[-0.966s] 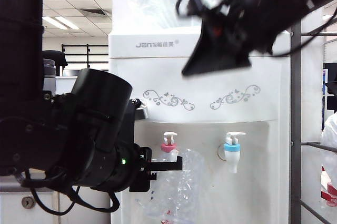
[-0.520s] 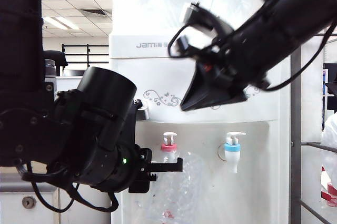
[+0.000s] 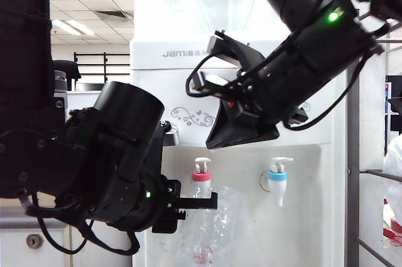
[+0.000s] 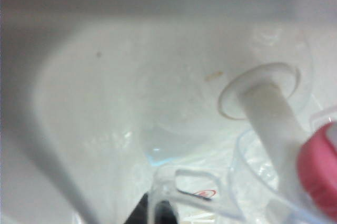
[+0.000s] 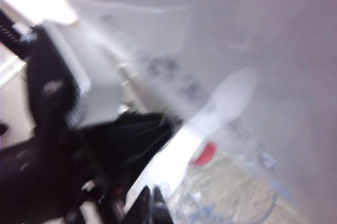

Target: Pick up the plastic mug from the left desk, go to the hot water outlet of the water dispenser, press the vertical switch to get some water, then put the mug back on the desk.

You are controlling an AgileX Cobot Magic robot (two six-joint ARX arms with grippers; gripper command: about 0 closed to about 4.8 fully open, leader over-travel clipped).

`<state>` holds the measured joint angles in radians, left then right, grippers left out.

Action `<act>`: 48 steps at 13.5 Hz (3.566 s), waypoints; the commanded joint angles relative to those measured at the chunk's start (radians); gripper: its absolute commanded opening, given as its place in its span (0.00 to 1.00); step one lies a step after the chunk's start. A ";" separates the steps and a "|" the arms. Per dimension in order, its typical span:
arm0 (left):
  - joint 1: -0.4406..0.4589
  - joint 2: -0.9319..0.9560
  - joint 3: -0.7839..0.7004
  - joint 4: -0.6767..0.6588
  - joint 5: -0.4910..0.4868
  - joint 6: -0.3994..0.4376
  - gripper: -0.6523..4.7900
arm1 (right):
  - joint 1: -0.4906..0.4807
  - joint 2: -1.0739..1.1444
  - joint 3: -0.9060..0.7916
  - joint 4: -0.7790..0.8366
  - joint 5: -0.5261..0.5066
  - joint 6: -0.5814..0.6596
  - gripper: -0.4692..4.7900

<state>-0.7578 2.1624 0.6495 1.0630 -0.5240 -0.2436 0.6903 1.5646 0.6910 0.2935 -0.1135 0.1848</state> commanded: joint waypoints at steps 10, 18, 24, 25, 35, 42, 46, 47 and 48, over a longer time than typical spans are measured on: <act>0.034 0.004 0.008 -0.060 -0.104 0.000 0.11 | 0.009 0.120 0.002 0.016 0.011 -0.002 0.08; 0.034 0.004 0.009 -0.060 -0.102 0.000 0.11 | 0.090 0.011 0.046 0.014 0.103 -0.006 0.08; 0.034 0.004 0.009 -0.060 -0.101 0.000 0.11 | 0.072 0.100 0.053 0.019 0.090 -0.028 0.08; 0.034 0.004 0.009 -0.060 -0.100 0.000 0.11 | 0.072 0.108 0.053 0.017 0.077 -0.028 0.08; 0.034 0.004 0.009 -0.060 -0.101 0.000 0.11 | 0.071 0.166 0.052 -0.036 0.082 -0.028 0.08; 0.034 0.004 0.009 -0.060 -0.100 0.000 0.11 | 0.134 0.060 0.085 -0.073 0.037 -0.032 0.08; 0.034 0.004 0.009 -0.060 -0.100 0.000 0.11 | 0.123 -0.011 0.099 -0.113 0.115 -0.059 0.08; 0.034 0.004 0.009 -0.060 -0.100 0.000 0.11 | 0.102 0.002 0.099 -0.116 0.111 -0.059 0.08; 0.034 0.004 0.009 -0.060 -0.101 0.000 0.11 | 0.091 0.013 0.099 -0.118 0.112 -0.064 0.08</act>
<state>-0.7582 2.1628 0.6514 1.0523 -0.5255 -0.2382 0.7883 1.5711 0.7887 0.1692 -0.0071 0.1299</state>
